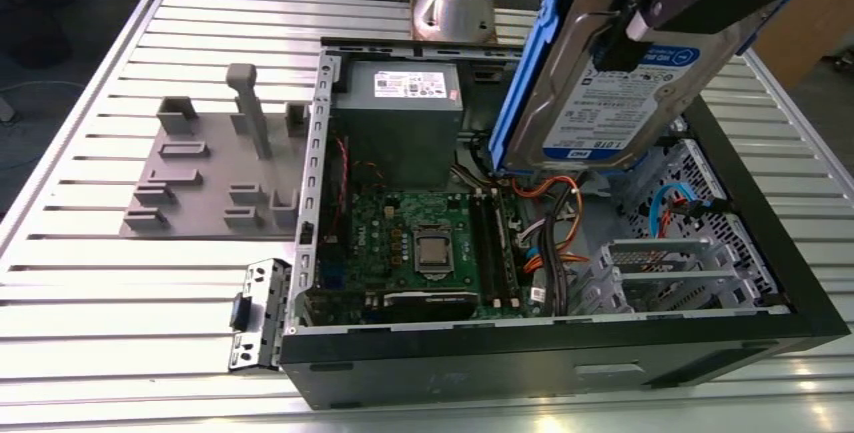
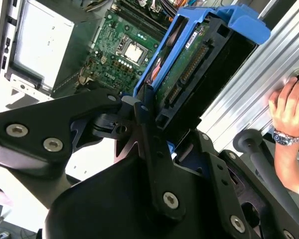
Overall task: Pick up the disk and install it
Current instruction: 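Pick up the disk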
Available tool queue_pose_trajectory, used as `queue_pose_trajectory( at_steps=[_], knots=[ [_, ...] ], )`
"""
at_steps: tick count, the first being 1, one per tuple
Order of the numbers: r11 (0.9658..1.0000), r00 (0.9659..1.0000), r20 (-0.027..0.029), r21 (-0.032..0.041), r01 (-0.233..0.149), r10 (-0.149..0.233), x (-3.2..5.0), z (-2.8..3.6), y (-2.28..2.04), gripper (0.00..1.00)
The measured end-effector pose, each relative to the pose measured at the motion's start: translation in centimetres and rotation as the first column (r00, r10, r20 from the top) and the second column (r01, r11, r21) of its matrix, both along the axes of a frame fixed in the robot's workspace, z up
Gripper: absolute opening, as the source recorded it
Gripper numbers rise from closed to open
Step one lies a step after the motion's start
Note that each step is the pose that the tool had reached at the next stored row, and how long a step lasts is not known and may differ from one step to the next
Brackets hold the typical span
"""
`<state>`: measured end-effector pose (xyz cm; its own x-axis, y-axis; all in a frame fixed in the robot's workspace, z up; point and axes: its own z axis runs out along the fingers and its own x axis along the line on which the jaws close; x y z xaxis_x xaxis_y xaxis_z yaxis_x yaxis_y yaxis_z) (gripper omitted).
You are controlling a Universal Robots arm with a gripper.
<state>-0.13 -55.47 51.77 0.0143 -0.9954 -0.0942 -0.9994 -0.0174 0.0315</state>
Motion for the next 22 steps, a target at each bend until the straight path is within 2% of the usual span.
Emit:
queue_pose_trajectory(
  at_steps=[6,10,13,22],
  knots=[
    [1.0000,1.0000,0.0000,-0.0001,0.000,0.000,0.70,-0.27,-0.12,0.36],
    [1.0000,1.0000,0.0000,0.0000,0.000,0.000,1.45,-0.43,-0.16,0.36],
    [1.0000,1.0000,-0.0002,0.0000,0.000,0.000,2.33,-0.56,-0.16,0.36],
    [1.0000,1.0000,-0.0013,0.0001,0.000,0.000,5.73,-0.86,-0.16,0.36]
  ],
)
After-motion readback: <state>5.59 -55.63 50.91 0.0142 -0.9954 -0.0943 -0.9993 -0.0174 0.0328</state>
